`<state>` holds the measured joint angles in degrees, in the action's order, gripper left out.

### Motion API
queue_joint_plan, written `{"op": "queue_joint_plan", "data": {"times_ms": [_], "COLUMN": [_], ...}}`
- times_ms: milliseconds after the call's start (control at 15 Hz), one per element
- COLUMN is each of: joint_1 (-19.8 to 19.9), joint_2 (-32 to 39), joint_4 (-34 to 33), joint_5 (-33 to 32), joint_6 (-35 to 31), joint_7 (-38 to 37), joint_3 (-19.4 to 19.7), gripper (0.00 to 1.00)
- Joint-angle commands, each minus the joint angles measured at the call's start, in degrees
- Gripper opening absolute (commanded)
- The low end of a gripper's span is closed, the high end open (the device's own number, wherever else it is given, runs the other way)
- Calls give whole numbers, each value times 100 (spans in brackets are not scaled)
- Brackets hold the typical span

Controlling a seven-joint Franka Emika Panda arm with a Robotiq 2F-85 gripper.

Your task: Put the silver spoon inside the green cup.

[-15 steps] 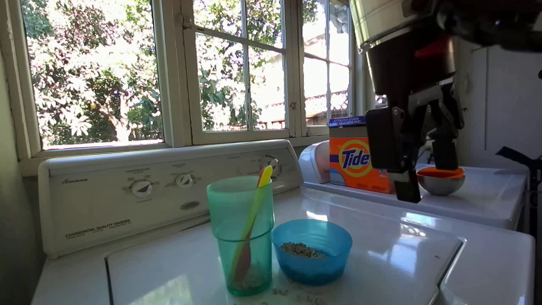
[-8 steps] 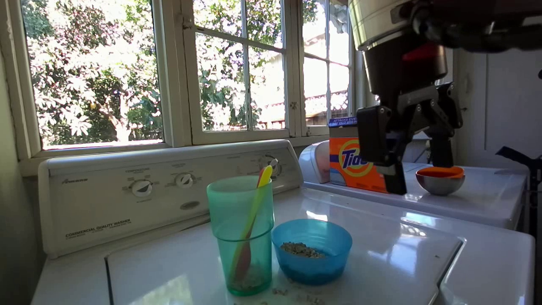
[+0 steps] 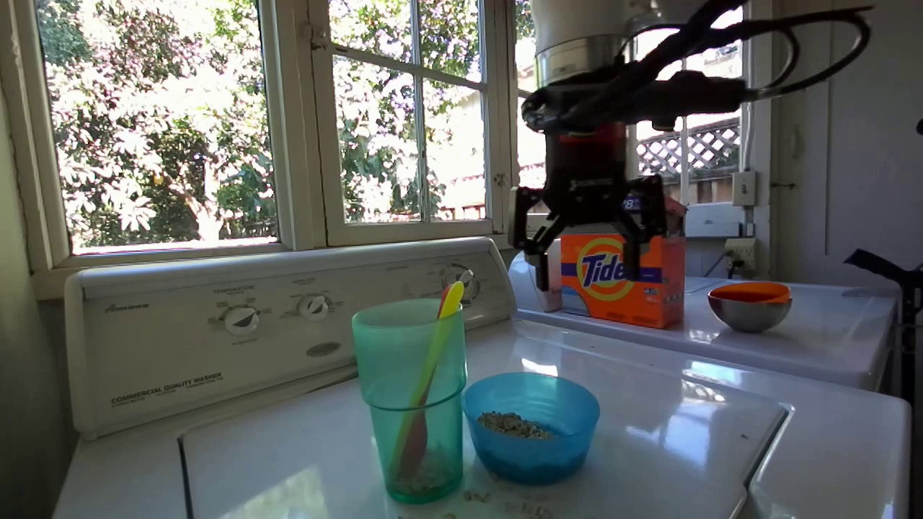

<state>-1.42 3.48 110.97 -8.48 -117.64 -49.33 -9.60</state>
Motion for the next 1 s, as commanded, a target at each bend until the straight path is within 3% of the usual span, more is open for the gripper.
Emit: {"op": "queue_joint_plan", "data": {"times_ms": [0,267,467,533,867,933], "joint_1": [-265,-622,-946,-833,-986,-1005], "joint_2": [1009,1773,2301,1844,2214,2285], "joint_4": [-1160,-2296,-3190,-2511,-3028,-3051], "joint_5": [61,-77,-252,-35,-58,-121], "joint_6": [-65,-275,76,-204,-109,-406], "joint_7": [-1012,-1530,-1682,-1405,-1481,-1523], "joint_3": [289,498,663,656,744,778], "gripper": [100,100,100,100,100,100]}}
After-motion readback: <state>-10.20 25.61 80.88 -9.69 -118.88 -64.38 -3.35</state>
